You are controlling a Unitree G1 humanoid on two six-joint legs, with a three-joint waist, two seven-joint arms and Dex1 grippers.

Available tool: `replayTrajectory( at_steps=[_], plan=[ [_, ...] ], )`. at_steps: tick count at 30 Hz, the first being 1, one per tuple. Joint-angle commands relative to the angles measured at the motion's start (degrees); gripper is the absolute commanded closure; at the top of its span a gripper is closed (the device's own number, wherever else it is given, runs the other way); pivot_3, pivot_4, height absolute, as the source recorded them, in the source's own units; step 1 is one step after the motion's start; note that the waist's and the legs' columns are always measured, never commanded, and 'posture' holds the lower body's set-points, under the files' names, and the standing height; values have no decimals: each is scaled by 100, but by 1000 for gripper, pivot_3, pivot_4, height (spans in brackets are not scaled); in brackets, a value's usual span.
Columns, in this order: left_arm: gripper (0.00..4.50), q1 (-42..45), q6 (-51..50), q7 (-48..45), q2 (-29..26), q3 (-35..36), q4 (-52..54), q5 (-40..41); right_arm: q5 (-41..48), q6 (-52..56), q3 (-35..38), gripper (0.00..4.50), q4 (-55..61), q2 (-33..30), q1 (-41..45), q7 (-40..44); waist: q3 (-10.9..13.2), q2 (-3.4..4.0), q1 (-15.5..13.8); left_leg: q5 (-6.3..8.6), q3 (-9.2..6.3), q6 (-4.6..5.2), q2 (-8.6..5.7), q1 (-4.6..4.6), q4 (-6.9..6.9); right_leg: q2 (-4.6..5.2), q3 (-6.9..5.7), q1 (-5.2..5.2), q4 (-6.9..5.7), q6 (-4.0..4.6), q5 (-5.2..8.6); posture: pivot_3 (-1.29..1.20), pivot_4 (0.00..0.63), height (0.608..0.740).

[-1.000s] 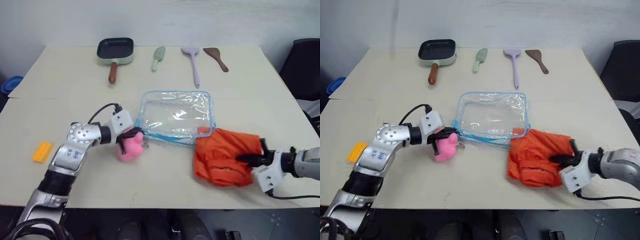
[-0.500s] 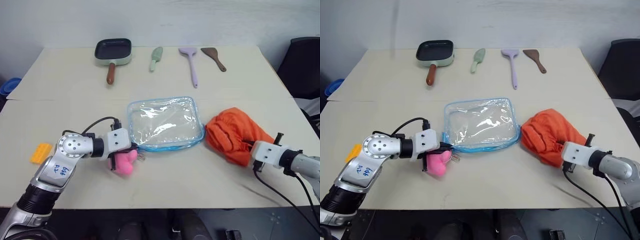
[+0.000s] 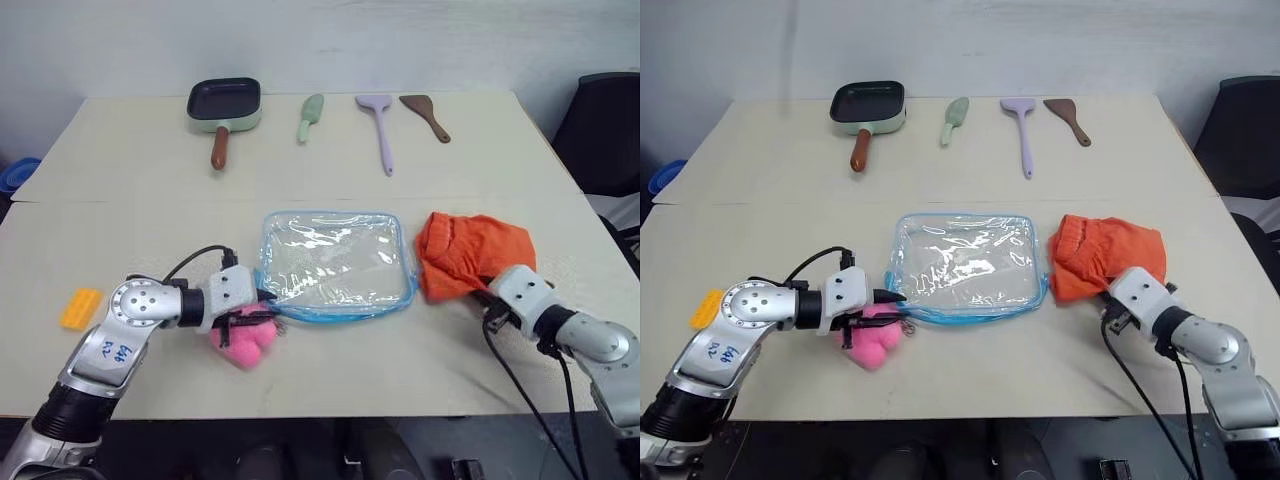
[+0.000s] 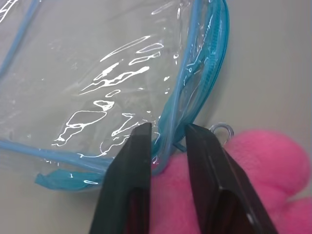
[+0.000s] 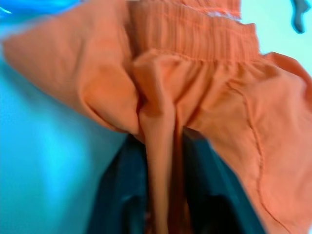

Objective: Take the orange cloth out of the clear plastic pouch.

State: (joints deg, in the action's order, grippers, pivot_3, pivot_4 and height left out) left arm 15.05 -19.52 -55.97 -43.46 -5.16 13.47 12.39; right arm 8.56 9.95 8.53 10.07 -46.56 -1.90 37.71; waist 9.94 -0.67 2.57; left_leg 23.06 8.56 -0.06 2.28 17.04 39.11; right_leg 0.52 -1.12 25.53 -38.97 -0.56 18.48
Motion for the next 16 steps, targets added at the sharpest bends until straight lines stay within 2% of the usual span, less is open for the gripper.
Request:
replayTrajectory(
  at_steps=[1, 4, 7, 11, 16],
  plan=[
    [1818, -24, -515, -129, 59, 522, 92, 766, 784, 474, 844, 2008, 672, -351, -346, 654, 2, 2, -41, 0, -1, 0, 0, 1, -1, 0, -1, 1, 0, 0, 0, 0, 150, 740],
    [930, 31, -824, -43, 72, 1100, 126, 1301, 1434, 1006, 1612, 968, 808, -573, -589, 1109, 4, -2, -75, 0, -2, 0, 0, 4, 0, 1, -1, 2, 3, -1, -1, 0, 150, 740],
    [65, 55, -1174, -317, -314, 1814, -25, 1839, 2184, 1681, 2655, 8, 585, -925, -935, 1912, 6, -6, -101, 0, -5, 1, -1, 4, 2, 1, -2, 0, 5, -3, -2, 0, 150, 740],
    [65, -239, -1076, -873, -1094, 2371, -143, 1864, 2496, 2025, 3531, 8, -194, -1346, -1206, 2757, 11, -14, -84, 1, -11, 2, -1, 5, -3, -1, -5, -2, 16, -3, -1, 0, 150, 740],
    [65, -423, -1134, -1047, -1575, 2962, -422, 1929, 2350, 2027, 3676, 8, -1215, -1706, -871, 2955, 11, -15, -73, 4, -7, 8, -3, 4, -5, 2, -3, -6, 26, -6, -3, 0, 150, 740]
  ],
)
